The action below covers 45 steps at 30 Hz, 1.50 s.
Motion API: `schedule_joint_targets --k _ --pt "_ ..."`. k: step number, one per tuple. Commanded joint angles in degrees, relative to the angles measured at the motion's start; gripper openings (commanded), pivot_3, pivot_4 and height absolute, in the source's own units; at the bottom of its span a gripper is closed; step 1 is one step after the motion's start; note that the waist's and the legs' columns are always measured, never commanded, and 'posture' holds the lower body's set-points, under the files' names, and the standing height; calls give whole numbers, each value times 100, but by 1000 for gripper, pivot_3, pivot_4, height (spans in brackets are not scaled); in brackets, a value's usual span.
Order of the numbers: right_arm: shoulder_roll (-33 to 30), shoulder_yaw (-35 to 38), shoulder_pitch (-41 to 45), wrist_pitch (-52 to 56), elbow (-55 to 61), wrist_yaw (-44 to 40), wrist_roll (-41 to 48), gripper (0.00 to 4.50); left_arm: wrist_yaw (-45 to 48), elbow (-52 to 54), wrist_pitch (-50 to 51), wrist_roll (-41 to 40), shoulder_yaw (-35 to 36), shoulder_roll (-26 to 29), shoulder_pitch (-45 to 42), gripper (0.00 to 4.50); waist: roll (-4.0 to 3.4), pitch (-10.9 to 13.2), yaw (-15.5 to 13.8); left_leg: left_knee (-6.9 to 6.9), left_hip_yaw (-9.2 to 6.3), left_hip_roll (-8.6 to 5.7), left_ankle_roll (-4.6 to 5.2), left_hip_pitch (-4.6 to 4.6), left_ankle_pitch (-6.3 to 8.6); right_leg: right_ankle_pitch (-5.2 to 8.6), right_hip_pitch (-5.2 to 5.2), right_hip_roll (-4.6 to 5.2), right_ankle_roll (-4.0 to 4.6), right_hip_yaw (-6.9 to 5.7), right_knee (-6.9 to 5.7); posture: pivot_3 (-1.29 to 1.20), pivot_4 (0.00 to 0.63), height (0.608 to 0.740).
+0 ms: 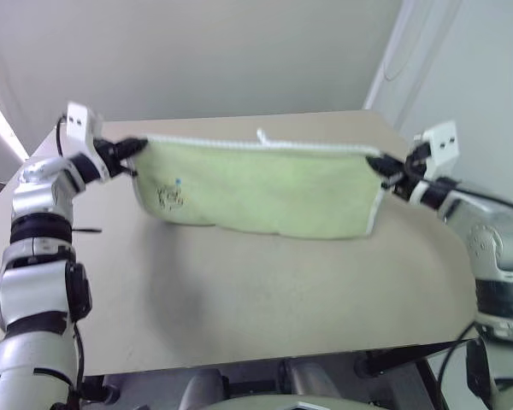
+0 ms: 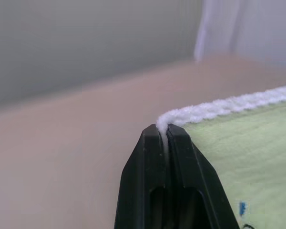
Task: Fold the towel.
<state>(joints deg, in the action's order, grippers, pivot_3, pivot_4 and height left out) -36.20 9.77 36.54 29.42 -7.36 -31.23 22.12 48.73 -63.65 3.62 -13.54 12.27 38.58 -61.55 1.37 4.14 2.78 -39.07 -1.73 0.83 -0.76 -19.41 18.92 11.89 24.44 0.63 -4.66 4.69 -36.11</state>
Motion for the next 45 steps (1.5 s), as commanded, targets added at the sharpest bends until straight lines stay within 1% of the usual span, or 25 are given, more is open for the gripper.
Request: schedule_joint_targets --k 1,4,5,7,8,10,13,15,17,19,21,26,27,29,35,37,39,41,44,45 --pt "134 -22 1030 -1139 -1614 542 -708 17 -1196 -652 -720 408 25 36 -587 0 -1 1 5 2 0 0 0 -2 0 -3 4 0 3 0 1 0 0 712" --pt "213 -78 1794 -1947 -2832 687 -956 17 -1703 -958 -991 644 -23 20 -949 0 -1 1 2 9 -1 0 0 -12 0 -5 15 0 2 0 1 0 0 712" --pt "212 -79 1975 -2101 -3115 644 -972 17 -1775 -996 -1166 832 -159 55 -1013 0 -1 1 3 15 -2 0 0 -13 0 -4 16 0 1 -1 1 0 0 712" --pt "185 -126 2140 -2295 -3414 433 -966 17 -1672 -1036 -1357 1015 -287 112 -1076 0 -1 1 2 19 -1 -1 0 -22 0 -3 24 2 0 -1 3 0 0 712" --pt "166 -135 2054 -2299 -3334 251 -902 17 -1451 -1032 -1388 1049 -316 162 -1043 0 -1 1 0 20 -1 -1 0 -26 0 -3 26 2 -1 -1 4 0 0 712" --pt "129 -152 1662 -2159 -2855 -120 -745 17 -877 -993 -1457 1101 -380 287 -878 0 -1 0 3 21 -1 -1 3 -35 2 0 32 2 -4 -1 5 0 0 712" --pt "25 -119 571 -1695 -1549 -657 -398 17 141 -778 -1745 1120 -490 493 -314 0 -17 -11 6 21 -7 0 4 -68 2 1 60 3 -6 -6 3 0 0 712" --pt "-23 -48 -61 -1261 -795 -784 -166 17 667 -591 -1778 1020 -458 583 56 0 -26 -14 -7 17 -6 -1 4 -92 2 1 87 5 -6 -6 -3 0 0 712" --pt "-61 9 -820 -796 85 -840 89 17 1379 -141 -1701 853 -428 691 641 0 -28 -13 -9 6 -5 0 4 -102 2 -1 98 4 -3 -5 -12 0 0 712" --pt "-88 58 -1472 -373 845 -849 326 17 1980 531 -1418 623 -362 797 1342 0 -28 -13 1 -3 -5 0 4 -99 1 0 97 3 -3 -5 -19 0 0 712" --pt "-97 156 -1914 -13 1400 -815 538 17 2304 1312 -1058 395 -282 912 2031 0 -27 -13 18 -4 -4 3 4 -90 2 1 91 -2 -1 -2 -23 0 0 712" --pt "-327 436 -2855 687 2468 -976 1044 17 2506 2964 -97 -68 -22 1286 3448 0 -25 -13 -14 -18 -3 5 2 -73 -1 15 56 -3 14 0 -24 0 0 712" --pt "-412 475 -3023 774 2628 -1065 1125 17 2506 3198 71 -146 26 1344 3643 0 -25 -13 -19 -18 -3 8 2 -60 -1 17 35 -4 15 -1 -23 0 0 712" --pt "-636 592 -3456 952 2941 -1284 1297 17 2509 3658 379 -282 149 1483 4093 0 -22 -14 -31 -17 -2 9 2 3 0 21 -2 -3 15 -2 -19 0 0 712" --pt "-1044 990 -4748 1254 3752 -1697 1696 17 2562 4801 985 -626 603 1859 5431 0 -22 -15 -19 -15 -1 12 2 13 0 23 -11 -2 15 -2 -15 0 0 712" --pt "-1085 1049 -5075 1233 3879 -1755 1687 17 2647 4921 981 -633 666 1949 5838 0 -16 -18 -8 -13 1 14 1 12 0 24 -7 -3 15 -2 -12 0 0 712" --pt "-1087 1024 -5188 1203 3909 -1730 1658 17 2599 4802 929 -613 617 1944 5950 0 -16 -19 -13 -12 2 14 1 14 0 24 -7 -3 15 -2 -10 0 0 712" --pt "-1030 973 -5117 1189 3869 -1635 1639 17 2487 4674 960 -625 560 1870 5827 0 -12 -20 -17 -13 3 13 0 16 1 24 -7 -1 14 -3 -8 0 0 712" --pt "-997 829 -4839 1177 3724 -1534 1570 17 2459 4448 919 -566 349 1769 5470 0 -9 -22 -22 -13 1 14 -1 18 1 24 -8 0 14 -9 1 0 0 712" --pt "-936 731 -4630 1108 3548 -1413 1447 17 2382 4278 906 -524 263 1699 5228 0 -9 -22 -22 -13 1 14 -1 18 1 24 -8 1 14 -9 3 0 0 712"
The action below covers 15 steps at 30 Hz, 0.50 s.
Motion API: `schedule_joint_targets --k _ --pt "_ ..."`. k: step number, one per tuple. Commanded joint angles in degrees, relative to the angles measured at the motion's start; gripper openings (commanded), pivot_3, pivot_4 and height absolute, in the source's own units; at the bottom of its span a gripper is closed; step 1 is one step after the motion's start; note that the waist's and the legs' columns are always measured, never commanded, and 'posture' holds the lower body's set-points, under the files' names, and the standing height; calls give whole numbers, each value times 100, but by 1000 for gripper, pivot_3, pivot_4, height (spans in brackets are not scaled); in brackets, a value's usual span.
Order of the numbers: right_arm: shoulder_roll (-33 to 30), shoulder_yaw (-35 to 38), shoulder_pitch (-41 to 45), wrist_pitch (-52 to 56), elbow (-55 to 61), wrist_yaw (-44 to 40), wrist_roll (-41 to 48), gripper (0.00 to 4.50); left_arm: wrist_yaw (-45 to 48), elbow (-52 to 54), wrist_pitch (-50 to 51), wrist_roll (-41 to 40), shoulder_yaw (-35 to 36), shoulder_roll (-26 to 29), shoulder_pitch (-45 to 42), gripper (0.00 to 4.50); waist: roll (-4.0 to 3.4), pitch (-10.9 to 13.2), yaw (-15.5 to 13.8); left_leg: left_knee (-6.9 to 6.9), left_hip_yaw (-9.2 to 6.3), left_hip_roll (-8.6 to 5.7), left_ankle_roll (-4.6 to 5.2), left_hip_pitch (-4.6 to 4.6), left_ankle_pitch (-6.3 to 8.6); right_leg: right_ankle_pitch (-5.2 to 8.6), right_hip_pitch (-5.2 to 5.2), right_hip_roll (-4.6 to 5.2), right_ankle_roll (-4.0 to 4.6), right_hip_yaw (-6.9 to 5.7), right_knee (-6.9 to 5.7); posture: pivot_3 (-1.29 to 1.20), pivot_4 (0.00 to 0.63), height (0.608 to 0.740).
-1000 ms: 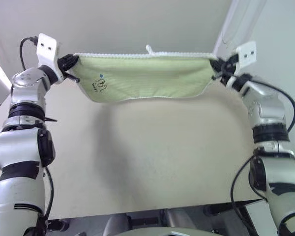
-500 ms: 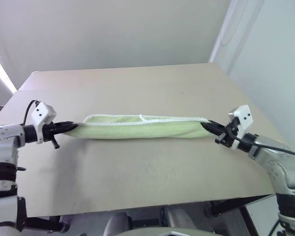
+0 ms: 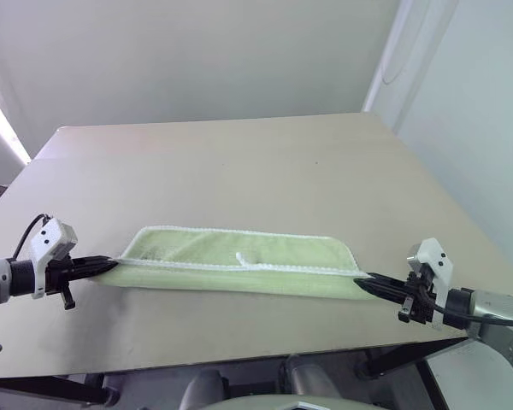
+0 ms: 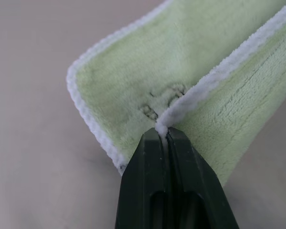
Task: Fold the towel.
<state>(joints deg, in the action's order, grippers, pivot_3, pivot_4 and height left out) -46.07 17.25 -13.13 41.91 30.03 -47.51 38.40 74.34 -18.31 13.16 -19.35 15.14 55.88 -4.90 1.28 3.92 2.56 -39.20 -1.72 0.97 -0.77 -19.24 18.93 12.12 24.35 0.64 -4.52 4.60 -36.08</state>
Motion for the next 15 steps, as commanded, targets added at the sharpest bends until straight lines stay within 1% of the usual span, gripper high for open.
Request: schedule_joint_targets --k 1,5,8,10,12,15 --pt "93 -84 485 -190 -320 302 -269 17 -236 -383 -57 86 -82 -78 -609 0 3 -2 0 0 0 0 0 1 0 0 -1 0 0 0 1 0 0 712" --pt "345 -471 1281 -353 -1055 617 -671 17 -413 -1056 -183 334 -441 -332 -1395 0 3 -4 6 0 1 -2 -1 -2 -1 -1 -2 -1 -1 -2 -1 0 0 712" --pt "478 -712 1564 -449 -1352 673 -866 17 -477 -1432 -400 559 -702 -505 -1723 0 0 -6 3 15 2 -3 1 -11 -1 -2 9 -3 1 1 -3 0 0 712" --pt "627 -903 1744 -675 -1784 843 -1189 17 -865 -1839 -531 679 -731 -753 -2027 0 -1 -6 -9 20 2 -3 3 -19 0 -1 18 -4 -3 0 -4 0 0 712" --pt "816 -1038 1958 -906 -2222 1042 -1471 17 -1042 -2023 -524 717 -761 -957 -2189 0 4 -8 -12 19 2 -4 4 -22 1 -6 18 -3 4 0 -2 0 0 712" --pt "998 -1071 2129 -937 -2390 1171 -1571 17 -1180 -2190 -551 734 -720 -1087 -2323 0 4 -8 -9 13 5 -8 4 -22 1 1 15 1 -5 5 -1 0 0 712"
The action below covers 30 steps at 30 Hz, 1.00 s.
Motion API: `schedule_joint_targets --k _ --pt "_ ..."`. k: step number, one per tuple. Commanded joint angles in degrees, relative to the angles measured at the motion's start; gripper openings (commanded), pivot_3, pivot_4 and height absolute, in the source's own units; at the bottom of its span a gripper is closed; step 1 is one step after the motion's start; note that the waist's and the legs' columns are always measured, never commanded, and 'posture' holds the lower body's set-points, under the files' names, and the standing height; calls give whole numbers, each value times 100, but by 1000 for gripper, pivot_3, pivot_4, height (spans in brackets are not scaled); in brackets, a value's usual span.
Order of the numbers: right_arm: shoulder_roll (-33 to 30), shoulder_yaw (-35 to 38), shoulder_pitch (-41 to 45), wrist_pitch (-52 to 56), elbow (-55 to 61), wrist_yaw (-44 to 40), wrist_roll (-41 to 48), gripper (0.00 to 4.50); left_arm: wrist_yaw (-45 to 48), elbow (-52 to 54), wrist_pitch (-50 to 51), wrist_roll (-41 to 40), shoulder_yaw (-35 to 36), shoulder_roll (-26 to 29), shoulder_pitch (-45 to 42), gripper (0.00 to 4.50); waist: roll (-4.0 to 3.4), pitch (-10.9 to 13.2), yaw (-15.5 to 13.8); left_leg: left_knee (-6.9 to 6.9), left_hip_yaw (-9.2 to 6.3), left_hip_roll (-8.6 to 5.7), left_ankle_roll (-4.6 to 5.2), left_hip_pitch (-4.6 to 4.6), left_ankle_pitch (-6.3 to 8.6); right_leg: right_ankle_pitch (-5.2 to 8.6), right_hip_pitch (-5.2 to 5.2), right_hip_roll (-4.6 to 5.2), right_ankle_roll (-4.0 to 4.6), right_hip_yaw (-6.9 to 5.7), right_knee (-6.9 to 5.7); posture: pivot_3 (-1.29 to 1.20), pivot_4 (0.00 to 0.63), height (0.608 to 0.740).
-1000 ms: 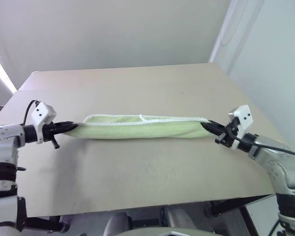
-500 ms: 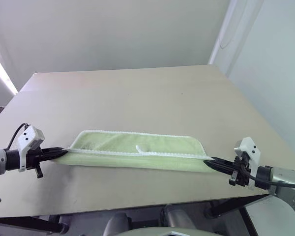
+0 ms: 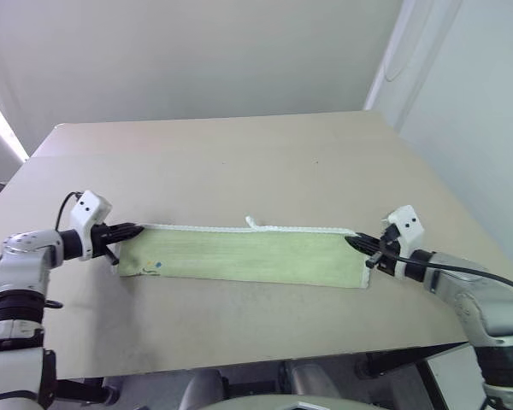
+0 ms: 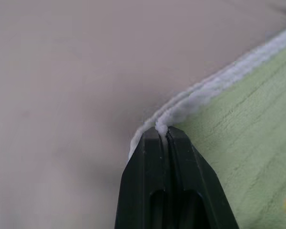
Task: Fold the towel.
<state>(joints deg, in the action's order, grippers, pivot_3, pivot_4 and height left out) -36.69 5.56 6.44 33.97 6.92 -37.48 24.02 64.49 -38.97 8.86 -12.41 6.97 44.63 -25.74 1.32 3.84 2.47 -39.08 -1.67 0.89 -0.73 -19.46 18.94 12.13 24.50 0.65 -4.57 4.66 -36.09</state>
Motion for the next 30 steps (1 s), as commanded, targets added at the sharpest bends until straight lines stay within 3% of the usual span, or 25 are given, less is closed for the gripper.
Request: schedule_joint_targets --k 1,11,13,14,21,24,26,30 --pt "89 78 193 -141 -96 179 -164 17 -244 -207 -137 47 110 15 -293 0 0 0 2 -1 0 0 0 1 0 3 0 0 -3 0 -1 0 0 712" --pt "146 -270 485 310 -422 5 -292 17 -388 -828 -544 273 -118 -211 -477 0 -1 -1 6 -6 -3 1 0 9 -1 -2 -6 -3 4 -1 -9 0 0 712" --pt "138 -336 541 279 -470 -77 -327 0 -356 -860 -538 224 -94 -258 -509 505 -1 -1 6 -7 -3 0 0 8 -1 -2 -6 -3 4 0 -9 0 0 712" --pt "166 -328 577 262 -490 -58 -344 508 -457 -930 -567 244 -77 -285 -559 744 -1 -1 5 -7 -3 0 0 8 -1 -2 -6 -3 4 -1 -8 0 0 712" --pt "291 -159 715 205 -555 150 -371 2761 -745 -1126 -794 224 29 -308 -784 3124 0 -1 5 -7 -4 1 0 8 -1 -3 -6 -3 3 -1 -9 0 0 712" --pt "381 548 908 790 -528 463 144 3876 -921 -1301 -895 259 98 -166 -994 4269 0 -1 3 -7 -4 0 0 7 -1 -3 -6 -3 3 -1 -9 0 0 712" --pt "368 1137 993 1612 -371 524 800 4456 -960 -1280 -882 192 182 -92 -1118 4500 0 -1 3 -7 -5 0 0 5 -1 -8 -6 -2 -4 0 -8 0 0 712" --pt "183 2243 888 3261 -63 485 2136 4456 -904 -1148 -816 39 341 -11 -1383 4500 0 -1 -6 -4 -10 0 1 5 -1 -14 -6 -3 -3 -4 -7 0 0 712"
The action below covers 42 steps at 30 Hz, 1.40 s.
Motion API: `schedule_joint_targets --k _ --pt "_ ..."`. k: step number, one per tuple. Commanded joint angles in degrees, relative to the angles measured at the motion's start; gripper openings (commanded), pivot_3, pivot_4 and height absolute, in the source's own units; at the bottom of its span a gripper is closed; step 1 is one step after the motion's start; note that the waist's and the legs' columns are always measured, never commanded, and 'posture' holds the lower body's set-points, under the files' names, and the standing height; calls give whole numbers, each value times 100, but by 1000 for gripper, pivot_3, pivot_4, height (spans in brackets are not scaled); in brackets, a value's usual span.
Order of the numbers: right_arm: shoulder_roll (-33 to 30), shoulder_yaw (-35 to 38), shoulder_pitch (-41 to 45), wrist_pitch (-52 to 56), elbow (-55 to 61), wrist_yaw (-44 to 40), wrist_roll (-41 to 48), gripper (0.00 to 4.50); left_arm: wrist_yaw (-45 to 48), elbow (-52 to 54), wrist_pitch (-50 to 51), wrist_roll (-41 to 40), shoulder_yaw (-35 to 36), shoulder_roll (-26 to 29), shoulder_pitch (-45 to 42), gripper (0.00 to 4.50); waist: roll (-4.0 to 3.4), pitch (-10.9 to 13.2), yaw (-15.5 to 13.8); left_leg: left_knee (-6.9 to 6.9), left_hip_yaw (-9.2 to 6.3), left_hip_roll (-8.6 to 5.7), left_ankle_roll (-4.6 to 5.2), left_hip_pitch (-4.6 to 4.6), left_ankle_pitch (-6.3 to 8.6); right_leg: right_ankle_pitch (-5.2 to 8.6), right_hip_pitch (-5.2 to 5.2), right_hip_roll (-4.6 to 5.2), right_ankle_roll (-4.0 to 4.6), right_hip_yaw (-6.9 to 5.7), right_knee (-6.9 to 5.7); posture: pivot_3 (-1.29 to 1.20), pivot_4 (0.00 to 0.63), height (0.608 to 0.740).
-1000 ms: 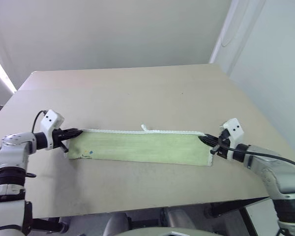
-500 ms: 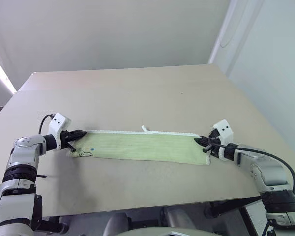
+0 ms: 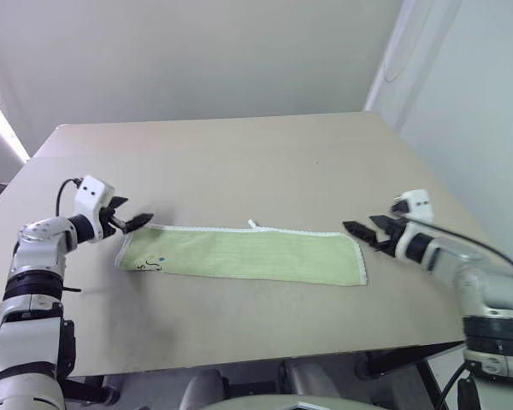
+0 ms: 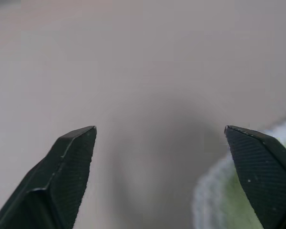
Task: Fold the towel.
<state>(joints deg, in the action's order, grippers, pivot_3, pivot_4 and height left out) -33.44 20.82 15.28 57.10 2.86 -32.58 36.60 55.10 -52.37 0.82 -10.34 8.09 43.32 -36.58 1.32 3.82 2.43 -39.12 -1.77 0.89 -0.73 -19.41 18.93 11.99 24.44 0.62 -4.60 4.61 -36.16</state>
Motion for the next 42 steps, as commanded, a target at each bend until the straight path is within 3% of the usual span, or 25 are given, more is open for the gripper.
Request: schedule_joint_targets --k 1,5,8,15,23,29,42 --pt "-162 996 -26 1359 353 36 1187 4456 70 280 104 -244 269 108 -368 4500 0 0 -12 2 -1 0 0 -1 0 0 0 0 0 -1 1 0 0 712" --pt "-72 1953 -119 2959 431 298 2259 4456 747 1208 734 -588 172 30 -266 4500 -1 0 -2 1 2 0 0 -1 0 11 -1 1 7 1 2 0 0 712" --pt "-10 2263 -512 3512 329 592 3271 4456 1106 1894 1010 -658 -35 -94 -48 4500 -2 -1 1 1 3 1 0 -2 0 12 -6 1 7 2 2 0 0 712" --pt "104 2364 -1672 3454 387 1644 4820 4456 1518 2598 1197 -659 -391 -329 305 4500 -10 -3 68 4 13 1 0 -4 0 14 -22 -3 5 15 0 0 0 712" --pt "288 1338 -2404 2077 367 3265 6484 4456 1668 2480 1122 -510 -705 -477 145 4500 -11 -3 167 3 12 2 0 -2 0 15 -29 -4 5 17 4 0 0 712" --pt "280 716 -2265 1286 64 3892 6707 4456 1900 2721 1265 -574 -799 -422 268 4500 -12 -2 154 12 10 3 0 -6 0 16 -22 -6 5 16 8 0 0 712" --pt "157 136 -1773 806 -217 3931 6577 4456 2738 4448 2297 -1279 -791 130 1154 4500 -11 0 179 10 14 7 1 0 0 16 -24 -6 5 22 12 0 0 712"
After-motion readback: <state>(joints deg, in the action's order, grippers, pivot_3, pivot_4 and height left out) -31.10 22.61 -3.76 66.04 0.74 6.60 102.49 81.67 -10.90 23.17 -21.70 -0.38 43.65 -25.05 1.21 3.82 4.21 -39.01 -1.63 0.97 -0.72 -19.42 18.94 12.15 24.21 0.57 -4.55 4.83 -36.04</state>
